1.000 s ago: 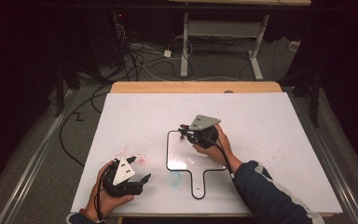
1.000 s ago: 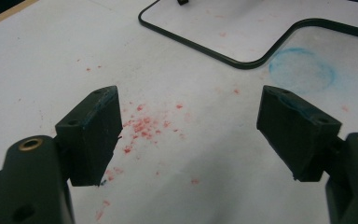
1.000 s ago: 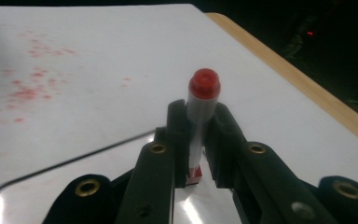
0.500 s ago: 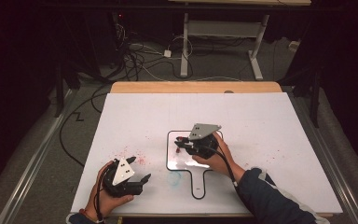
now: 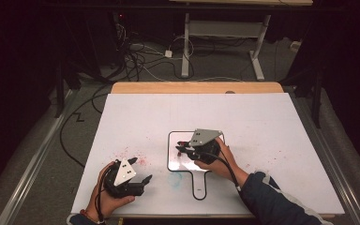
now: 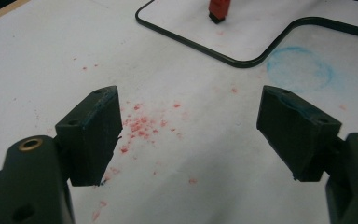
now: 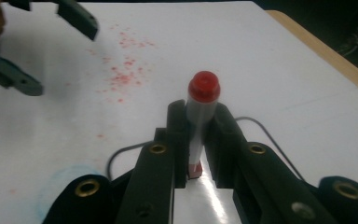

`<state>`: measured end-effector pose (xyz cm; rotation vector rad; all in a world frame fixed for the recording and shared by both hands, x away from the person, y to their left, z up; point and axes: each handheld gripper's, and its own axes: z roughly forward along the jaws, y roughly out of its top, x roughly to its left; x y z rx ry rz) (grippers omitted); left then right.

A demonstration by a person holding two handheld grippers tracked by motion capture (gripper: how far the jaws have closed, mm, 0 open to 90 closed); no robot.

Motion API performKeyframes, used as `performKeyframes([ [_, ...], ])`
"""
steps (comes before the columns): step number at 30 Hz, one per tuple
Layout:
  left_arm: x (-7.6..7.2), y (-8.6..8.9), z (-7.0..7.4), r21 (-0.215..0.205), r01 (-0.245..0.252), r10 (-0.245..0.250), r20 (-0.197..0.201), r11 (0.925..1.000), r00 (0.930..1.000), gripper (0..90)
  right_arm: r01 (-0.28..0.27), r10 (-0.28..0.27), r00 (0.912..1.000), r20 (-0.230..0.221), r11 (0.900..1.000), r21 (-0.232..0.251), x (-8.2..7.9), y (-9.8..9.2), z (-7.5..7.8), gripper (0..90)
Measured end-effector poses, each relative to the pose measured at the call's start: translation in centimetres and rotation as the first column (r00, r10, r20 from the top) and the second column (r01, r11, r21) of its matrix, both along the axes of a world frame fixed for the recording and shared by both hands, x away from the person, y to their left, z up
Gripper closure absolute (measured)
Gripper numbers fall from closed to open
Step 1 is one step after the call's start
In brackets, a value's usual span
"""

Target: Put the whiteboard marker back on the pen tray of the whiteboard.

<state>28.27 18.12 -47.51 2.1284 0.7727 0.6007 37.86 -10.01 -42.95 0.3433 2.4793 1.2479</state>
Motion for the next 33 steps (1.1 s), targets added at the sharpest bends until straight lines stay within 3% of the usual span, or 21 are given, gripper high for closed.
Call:
performKeyframes([
  [3, -0.1, 0.0, 0.0, -0.003, 0.0, 0.0, 0.002, 1.0, 1.0, 21.4, -0.026, 0.026, 0.9992, -0.029, 0.999, 0.02, -0.6, 0.5, -0.1, 81.4],
  [6, -0.1, 0.0, 0.0, -0.001, 0.0, 0.0, 0.003, 1.0, 1.0, 21.4, -0.031, 0.031, 0.9993, -0.023, 0.999, 0.021, -0.5, 0.7, -0.1, 81.5],
  [7, -0.1, 0.0, 0.0, -0.001, 0.001, -0.001, 0.003, 1.0, 1.0, 21.4, -0.019, 0.02, 0.9998, -0.011, 1.0, 0.012, -0.4, 0.7, -0.1, 81.5],
  [9, 0.0, 0.0, 0.0, -0.002, 0.0, 0.0, 0.002, 1.0, 1.0, 21.4, 0.032, -0.029, 0.997, 0.072, 0.999, -0.038, -0.2, 0.7, -0.1, 81.5],
  [11, 0.0, 0.0, 0.0, -0.002, -0.002, 0.002, 0.003, 1.0, 1.0, 21.4, 0.039, -0.037, 0.9972, 0.066, 0.999, -0.029, 0.2, 0.7, -0.1, 81.4],
  [15, 0.0, 0.1, 0.0, -0.003, -0.002, 0.002, 0.0, 1.0, 1.0, 21.4, -0.042, 0.042, 0.9989, 0.021, 0.999, -0.007, -0.5, 1.1, -0.2, 81.3],
  [17, 0.0, 0.0, 0.0, -0.001, -0.001, 0.001, 0.0, 1.0, 1.0, 21.4, -0.081, 0.081, 0.9964, 0.024, 0.997, -0.019, -1.1, 1.5, -0.1, 81.4],
  [19, 0.0, 0.0, 0.0, -0.001, -0.001, 0.001, 0.002, 1.0, 1.0, 21.4, -0.086, 0.087, 0.9955, 0.037, 0.996, -0.034, -1.3, 1.6, -0.1, 81.4],
  [22, -0.1, 0.0, 0.1, 0.0, -0.002, 0.002, 0.002, 1.0, 1.0, 21.4, -0.019, 0.023, 0.9972, 0.071, 0.998, -0.057, -0.7, 1.3, -0.1, 81.5],
  [24, -0.1, 0.1, 0.0, -0.001, -0.002, 0.002, 0.001, 1.0, 1.0, 21.4, -0.009, 0.012, 0.9985, 0.054, 0.999, -0.049, -0.5, 1.0, -0.1, 81.5],
  [28, 0.0, 0.0, 0.0, 0.001, 0.001, -0.001, -0.002, 1.0, 1.0, 21.4, -0.074, 0.075, 0.9967, 0.03, 0.996, -0.052, -1.9, 1.4, 0.0, 81.4],
  [30, -0.1, 0.0, 0.0, -0.001, 0.0, 0.0, 0.001, 1.0, 1.0, 21.4, -0.073, 0.076, 0.9963, 0.04, 0.994, -0.08, -2.1, 1.4, 0.2, 81.5],
  [33, -0.1, 0.0, 0.1, -0.004, -0.001, 0.001, 0.003, 1.0, 1.0, 21.4, 0.016, -0.011, 0.9984, 0.056, 0.996, -0.088, -0.6, 0.6, 0.3, 81.5],
])
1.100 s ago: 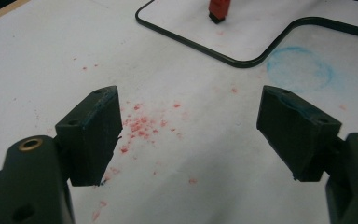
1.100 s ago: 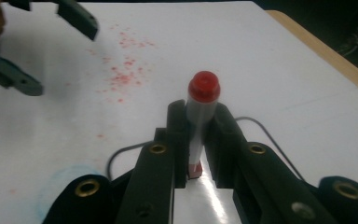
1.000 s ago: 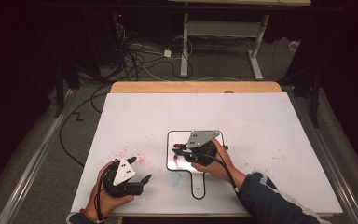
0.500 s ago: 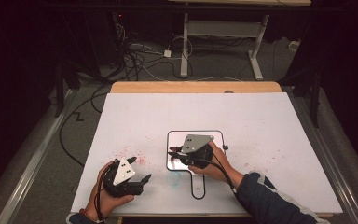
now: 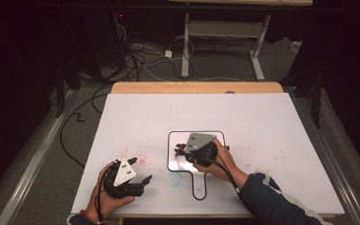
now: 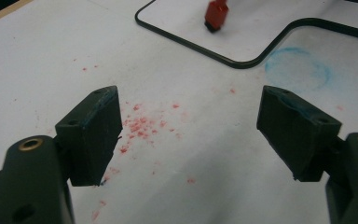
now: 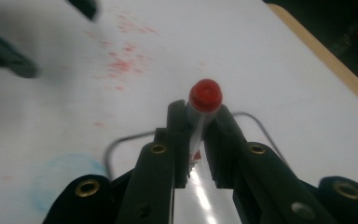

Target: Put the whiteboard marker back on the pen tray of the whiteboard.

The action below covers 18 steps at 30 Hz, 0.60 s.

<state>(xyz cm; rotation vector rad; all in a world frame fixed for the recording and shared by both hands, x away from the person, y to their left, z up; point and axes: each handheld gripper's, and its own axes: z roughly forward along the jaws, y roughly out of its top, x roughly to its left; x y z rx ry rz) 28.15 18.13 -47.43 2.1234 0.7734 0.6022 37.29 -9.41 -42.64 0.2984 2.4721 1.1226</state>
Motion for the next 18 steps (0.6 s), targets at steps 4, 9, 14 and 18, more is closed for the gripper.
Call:
performKeyframes([
  [4, 0.1, 0.0, -0.1, 0.002, 0.001, -0.001, -0.005, 1.0, 1.0, 21.4, 0.064, -0.064, 0.9978, -0.016, 0.998, -0.006, 1.1, -1.3, 0.4, 81.5],
  [9, 0.1, 0.0, -0.1, 0.002, 0.002, -0.002, -0.006, 1.0, 1.0, 21.4, -0.009, 0.008, 0.9983, -0.057, 1.0, -0.013, -0.2, -1.1, 0.6, 81.4],
  [14, 0.2, 0.1, -0.1, 0.0, 0.0, 0.0, -0.005, 1.0, 1.0, 21.4, -0.028, 0.028, 0.9977, -0.062, 1.0, 0.005, -1.2, -1.2, 0.9, 81.4],
  [18, 0.2, 0.2, -0.3, 0.006, -0.003, 0.003, -0.01, 1.0, 0.9999, 21.4, -0.003, 0.008, 0.998, -0.063, 0.997, 0.08, -1.3, -2.6, 1.9, 81.3],
])
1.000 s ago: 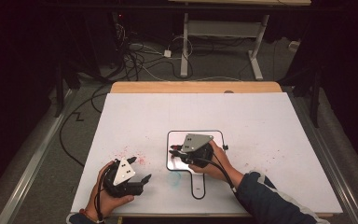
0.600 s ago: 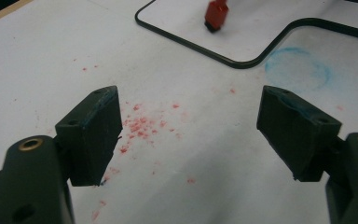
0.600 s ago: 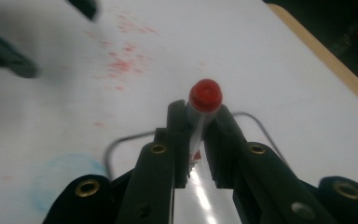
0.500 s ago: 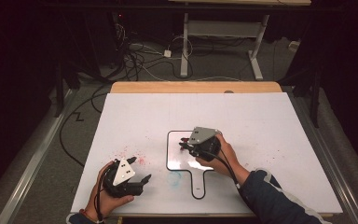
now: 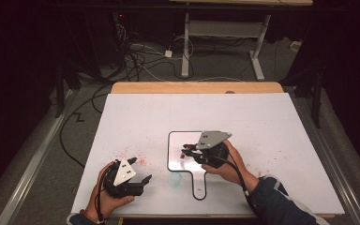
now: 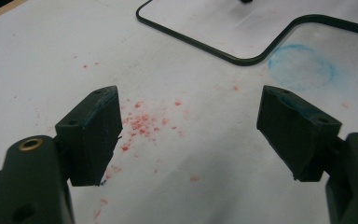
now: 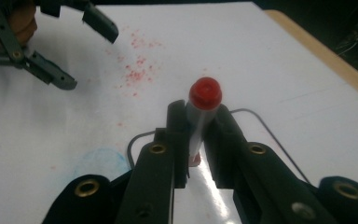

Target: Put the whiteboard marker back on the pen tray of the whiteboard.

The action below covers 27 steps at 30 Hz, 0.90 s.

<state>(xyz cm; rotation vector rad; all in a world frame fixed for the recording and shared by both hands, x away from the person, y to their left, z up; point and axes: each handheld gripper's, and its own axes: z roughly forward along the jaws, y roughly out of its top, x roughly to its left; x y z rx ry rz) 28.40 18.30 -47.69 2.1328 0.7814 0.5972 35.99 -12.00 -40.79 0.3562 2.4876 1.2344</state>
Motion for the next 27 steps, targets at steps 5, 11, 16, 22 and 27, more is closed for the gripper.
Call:
performKeyframes([
  [5, 0.0, 0.0, 0.0, 0.003, -0.005, 0.005, 0.0, 1.0, 1.0, 21.4, 0.04, -0.041, 0.9991, 0.009, 0.997, 0.068, -0.4, -2.3, 1.3, 81.2],
  [11, 0.0, -0.1, 0.0, 0.012, -0.001, 0.001, -0.002, 0.9999, 1.0, 21.4, 0.108, -0.109, 0.9941, 0.0, 0.989, 0.102, -0.9, -5.9, 2.8, 81.1],
  [16, 0.0, 0.0, 0.0, 0.007, -0.003, 0.003, -0.007, 1.0, 1.0, 21.4, 0.181, -0.179, 0.9831, -0.041, 0.98, 0.078, -1.7, -9.7, 5.0, 81.1],
  [22, 0.0, -0.2, -0.1, 0.022, 0.0, 0.0, -0.011, 0.9998, 0.9999, 21.4, 0.168, -0.172, 0.9719, -0.16, 0.985, -0.039, -2.3, -13.2, 5.9, 81.1],
  [27, -0.1, -0.3, -0.1, 0.023, 0.001, -0.001, -0.012, 0.9997, 0.9999, 21.4, 0.183, -0.201, 0.9523, -0.229, 0.978, -0.1, -1.5, -14.1, 5.2, 81.1],
])
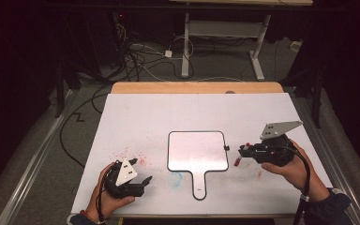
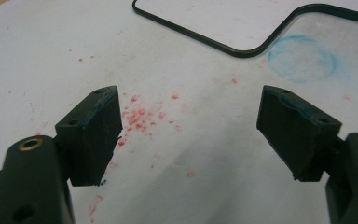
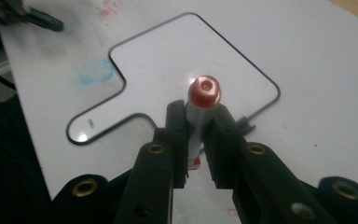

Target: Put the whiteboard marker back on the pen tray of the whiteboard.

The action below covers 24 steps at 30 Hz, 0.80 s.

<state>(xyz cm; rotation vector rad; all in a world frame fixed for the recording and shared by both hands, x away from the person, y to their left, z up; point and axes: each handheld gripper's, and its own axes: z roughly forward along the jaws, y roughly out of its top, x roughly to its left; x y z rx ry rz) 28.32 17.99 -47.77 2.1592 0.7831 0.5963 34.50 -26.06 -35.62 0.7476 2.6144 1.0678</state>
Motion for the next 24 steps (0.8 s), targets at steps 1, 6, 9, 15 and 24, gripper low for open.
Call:
performKeyframes([
  [1, 0.0, 0.0, 0.0, 0.001, 0.0, 0.0, -0.001, 1.0, 1.0, 21.4, 0.014, -0.014, 0.9999, -0.004, 1.0, -0.008, 0.2, 0.0, -0.2, 81.1],
  [6, 0.3, -0.1, -0.1, 0.011, 0.007, -0.007, -0.01, 0.9999, 0.9999, 21.4, 0.008, -0.012, 0.9977, -0.066, 0.998, -0.061, 1.8, 0.8, -1.9, 81.1],
  [9, 0.3, -0.3, -0.2, 0.016, 0.012, -0.012, -0.009, 0.9998, 0.9999, 21.4, 0.007, -0.013, 0.994, -0.109, 0.998, -0.061, 3.0, 1.4, -3.0, 81.1],
  [15, 0.3, -0.3, -0.2, 0.025, 0.015, -0.014, -0.014, 0.9996, 0.9998, 21.4, 0.02, -0.024, 0.9879, -0.153, 0.999, -0.028, 5.0, 2.4, -4.5, 81.0],
  [24, 0.3, -0.6, -0.3, 0.037, 0.023, -0.022, -0.017, 0.9991, 0.9996, 21.4, 0.185, -0.171, 0.9669, -0.19, 0.981, 0.059, 8.4, 3.4, -8.3, 77.1],
])
